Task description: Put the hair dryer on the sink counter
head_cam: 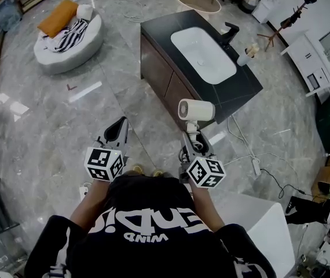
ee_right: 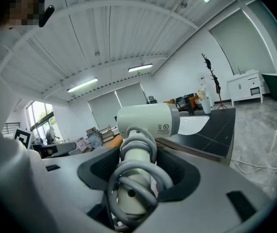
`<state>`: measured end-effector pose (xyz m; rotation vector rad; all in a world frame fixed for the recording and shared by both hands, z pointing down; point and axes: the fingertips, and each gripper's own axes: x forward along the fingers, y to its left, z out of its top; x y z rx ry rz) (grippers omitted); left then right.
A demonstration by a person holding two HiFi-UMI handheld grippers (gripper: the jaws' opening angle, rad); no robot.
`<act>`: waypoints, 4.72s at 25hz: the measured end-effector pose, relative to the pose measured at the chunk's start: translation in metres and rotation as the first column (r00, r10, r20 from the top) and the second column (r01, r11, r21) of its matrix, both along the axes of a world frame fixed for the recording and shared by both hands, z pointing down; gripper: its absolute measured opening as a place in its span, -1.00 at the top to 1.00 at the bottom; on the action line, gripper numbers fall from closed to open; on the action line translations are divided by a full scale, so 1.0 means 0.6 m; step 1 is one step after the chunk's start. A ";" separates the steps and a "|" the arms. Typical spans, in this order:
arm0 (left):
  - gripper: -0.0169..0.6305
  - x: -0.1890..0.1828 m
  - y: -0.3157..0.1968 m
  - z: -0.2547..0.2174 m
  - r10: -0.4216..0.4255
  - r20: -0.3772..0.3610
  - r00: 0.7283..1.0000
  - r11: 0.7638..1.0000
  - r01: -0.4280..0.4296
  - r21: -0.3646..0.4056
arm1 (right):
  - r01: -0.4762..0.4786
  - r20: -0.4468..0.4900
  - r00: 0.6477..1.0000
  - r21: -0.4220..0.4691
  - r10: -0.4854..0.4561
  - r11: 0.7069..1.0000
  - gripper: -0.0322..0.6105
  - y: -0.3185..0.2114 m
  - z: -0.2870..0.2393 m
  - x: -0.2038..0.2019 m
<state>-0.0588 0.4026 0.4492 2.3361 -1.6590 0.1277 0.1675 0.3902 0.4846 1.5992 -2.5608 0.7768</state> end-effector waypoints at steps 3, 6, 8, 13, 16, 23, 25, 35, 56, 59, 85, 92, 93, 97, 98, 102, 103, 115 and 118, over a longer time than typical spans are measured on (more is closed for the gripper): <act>0.92 -0.017 0.002 0.003 0.020 0.000 1.000 1.000 -0.020 0.003 | -0.005 -0.002 1.000 0.016 0.005 1.000 0.11 0.004 -0.003 -0.019; 0.92 -0.034 -0.003 0.001 0.029 0.001 1.000 1.000 -0.029 0.010 | -0.015 0.004 1.000 0.023 0.015 1.000 0.11 0.001 -0.006 -0.035; 0.92 -0.041 -0.009 0.006 0.036 0.004 0.999 0.999 -0.036 0.007 | -0.020 0.004 1.000 0.022 0.020 1.000 0.11 -0.003 -0.004 -0.043; 0.92 -0.059 -0.031 0.017 0.043 0.016 0.999 0.999 -0.043 0.002 | -0.035 0.001 0.999 0.013 0.035 0.999 0.11 -0.022 0.009 -0.051; 0.92 -0.067 -0.056 0.017 0.046 0.015 0.999 0.999 -0.046 0.004 | -0.042 0.005 0.999 0.012 0.042 0.999 0.11 -0.046 0.012 -0.059; 0.92 -0.081 -0.140 0.026 0.048 0.021 0.999 0.999 -0.048 0.000 | -0.044 0.020 0.999 0.021 0.044 0.999 0.11 -0.139 0.017 -0.073; 0.92 -0.083 -0.171 0.031 0.047 0.021 0.999 0.999 -0.047 -0.005 | -0.045 0.026 0.999 0.026 0.045 0.999 0.11 -0.173 0.017 -0.075; 0.92 -0.091 -0.354 0.023 0.041 0.028 0.999 0.999 -0.040 -0.028 | -0.038 0.030 0.999 0.015 0.038 0.999 0.11 -0.367 0.008 -0.078; 0.92 -0.077 -0.753 -0.004 0.022 0.026 0.999 1.000 -0.022 -0.018 | 0.021 0.010 1.000 0.003 -0.021 1.000 0.11 -0.737 -0.010 -0.094; 0.92 -0.077 -0.788 -0.004 0.034 0.030 0.999 0.999 -0.034 -0.020 | 0.019 0.013 1.000 0.005 -0.019 1.000 0.11 -0.769 -0.011 -0.098; 0.92 -0.069 -1.063 0.030 0.262 0.027 0.965 0.964 -0.260 -0.056 | -0.104 -0.027 0.994 -0.031 0.103 0.994 0.11 -0.988 0.032 -0.161; 0.92 -0.066 -1.084 0.041 0.279 0.025 0.960 0.959 -0.276 -0.069 | -0.103 -0.068 0.993 -0.047 0.100 0.994 0.11 -1.043 0.066 -0.164; 0.92 -0.065 -1.086 0.042 0.281 0.025 0.959 0.958 -0.279 -0.071 | -0.107 -0.070 0.992 -0.054 0.103 0.993 0.11 -1.050 0.072 -0.164; 0.92 -0.061 -1.092 0.048 0.290 0.024 0.957 0.955 -0.287 -0.077 | -0.119 -0.089 0.990 -0.080 0.112 0.990 0.11 -1.079 0.102 -0.159; 0.92 -0.061 -1.093 0.049 0.291 0.024 0.956 0.954 -0.288 -0.080 | -0.120 -0.096 0.989 -0.085 0.112 0.989 0.11 -1.087 0.108 -0.159; 0.92 -0.063 -1.096 0.055 0.295 0.025 0.955 0.952 -0.292 -0.090 | -0.126 -0.125 0.986 -0.101 0.113 0.987 0.11 -1.118 0.136 -0.159; 0.92 -0.062 -1.097 0.056 0.296 0.025 0.955 0.952 -0.293 -0.092 | -0.128 -0.131 0.985 -0.105 0.113 0.986 0.11 -1.126 0.144 -0.157; 0.92 -0.075 -1.101 0.078 0.284 0.033 0.958 0.952 -0.277 -0.132 | -0.171 -0.184 0.973 -0.187 0.136 0.967 0.11 -1.203 0.241 -0.143; 0.92 -0.076 -1.103 0.079 0.285 0.034 0.958 0.951 -0.278 -0.138 | -0.181 -0.186 0.972 -0.209 0.143 0.961 0.11 -1.218 0.257 -0.143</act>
